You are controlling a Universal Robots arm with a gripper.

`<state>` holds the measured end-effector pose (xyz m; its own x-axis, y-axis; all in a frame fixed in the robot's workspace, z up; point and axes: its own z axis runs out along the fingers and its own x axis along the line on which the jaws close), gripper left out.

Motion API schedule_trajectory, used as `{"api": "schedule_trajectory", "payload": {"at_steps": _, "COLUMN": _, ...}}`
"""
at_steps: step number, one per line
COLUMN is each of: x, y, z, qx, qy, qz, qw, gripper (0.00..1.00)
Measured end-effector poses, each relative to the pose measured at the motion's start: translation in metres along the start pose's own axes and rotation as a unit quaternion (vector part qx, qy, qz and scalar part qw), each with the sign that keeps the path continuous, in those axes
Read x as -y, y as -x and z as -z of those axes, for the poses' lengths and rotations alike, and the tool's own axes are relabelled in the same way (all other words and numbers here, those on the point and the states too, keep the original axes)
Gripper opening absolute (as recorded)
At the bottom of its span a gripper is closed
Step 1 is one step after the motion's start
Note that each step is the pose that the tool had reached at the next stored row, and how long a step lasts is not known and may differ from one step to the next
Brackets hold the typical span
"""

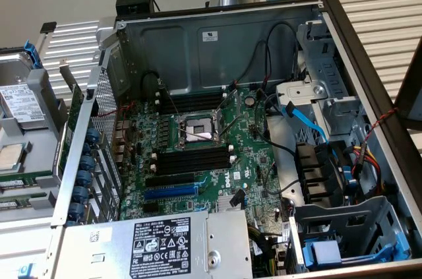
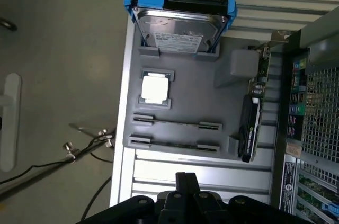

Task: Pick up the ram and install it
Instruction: 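Pick up the ram and move it above insertion slot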

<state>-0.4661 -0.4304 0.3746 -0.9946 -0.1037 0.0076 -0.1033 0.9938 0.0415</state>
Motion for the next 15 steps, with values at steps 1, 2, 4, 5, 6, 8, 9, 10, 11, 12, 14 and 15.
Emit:
{"api": "schedule_trajectory", "payload": {"at_steps": 1, "x": 0.0000, "y": 0.0000, "z": 0.0000, "qx": -0.0004, "qy": -0.0001, "qz": 0.009, "qw": 1.0000, "gripper": 0.11}}
{"api": "schedule_trajectory", "payload": {"at_steps": 2, "x": 0.0000, "y": 0.0000, "z": 0.0000, "qx": -0.0007, "qy": -0.0001, "qz": 0.018, "qw": 0.9998, "gripper": 0.11}}
{"api": "schedule_trajectory", "payload": {"at_steps": 4, "x": 0.0000, "y": 0.0000, "z": 0.0000, "qx": -0.0015, "qy": -0.0003, "qz": 0.037, "qw": 0.9993, "gripper": 0.11}}
{"api": "schedule_trajectory", "payload": {"at_steps": 5, "x": 0.0000, "y": 0.0000, "z": 0.0000, "qx": -0.0019, "qy": -0.0003, "qz": 0.046, "qw": 0.9990, "gripper": 0.11}}
{"api": "schedule_trajectory", "payload": {"at_steps": 6, "x": 0.0000, "y": 0.0000, "z": 0.0000, "qx": -0.0023, "qy": -0.0004, "qz": 0.055, "qw": 0.9985, "gripper": 0.11}}
{"api": "schedule_trajectory", "payload": {"at_steps": 8, "x": 0.0000, "y": 0.0000, "z": 0.0000, "qx": -0.0030, "qy": -0.0006, "qz": 0.073, "qw": 0.9973, "gripper": 0.11}}
{"api": "schedule_trajectory", "payload": {"at_steps": 9, "x": 0.0000, "y": 0.0000, "z": 0.0000, "qx": -0.0034, "qy": -0.0006, "qz": 0.082, "qw": 0.9967, "gripper": 0.11}}
{"api": "schedule_trajectory", "payload": {"at_steps": 10, "x": 0.0000, "y": 0.0000, "z": 0.0000, "qx": -0.0038, "qy": -0.0007, "qz": 0.091, "qw": 0.9959, "gripper": 0.11}}
{"api": "schedule_trajectory", "payload": {"at_steps": 11, "x": 0.0000, "y": 0.0000, "z": 0.0000, "qx": -0.0041, "qy": -0.0007, "qz": 0.100, "qw": 0.9950, "gripper": 0.11}}
{"api": "schedule_trajectory", "payload": {"at_steps": 12, "x": 0.0000, "y": 0.0000, "z": 0.0000, "qx": -0.0045, "qy": -0.0008, "qz": 0.109, "qw": 0.9941, "gripper": 0.11}}
{"api": "schedule_trajectory", "payload": {"at_steps": 14, "x": 0.0000, "y": 0.0000, "z": 0.0000, "qx": -0.0052, "qy": -0.0009, "qz": 0.127, "qw": 0.9919, "gripper": 0.11}}
{"api": "schedule_trajectory", "payload": {"at_steps": 15, "x": 0.0000, "y": 0.0000, "z": 0.0000, "qx": -0.0056, "qy": -0.0010, "qz": 0.136, "qw": 0.9907, "gripper": 0.11}}
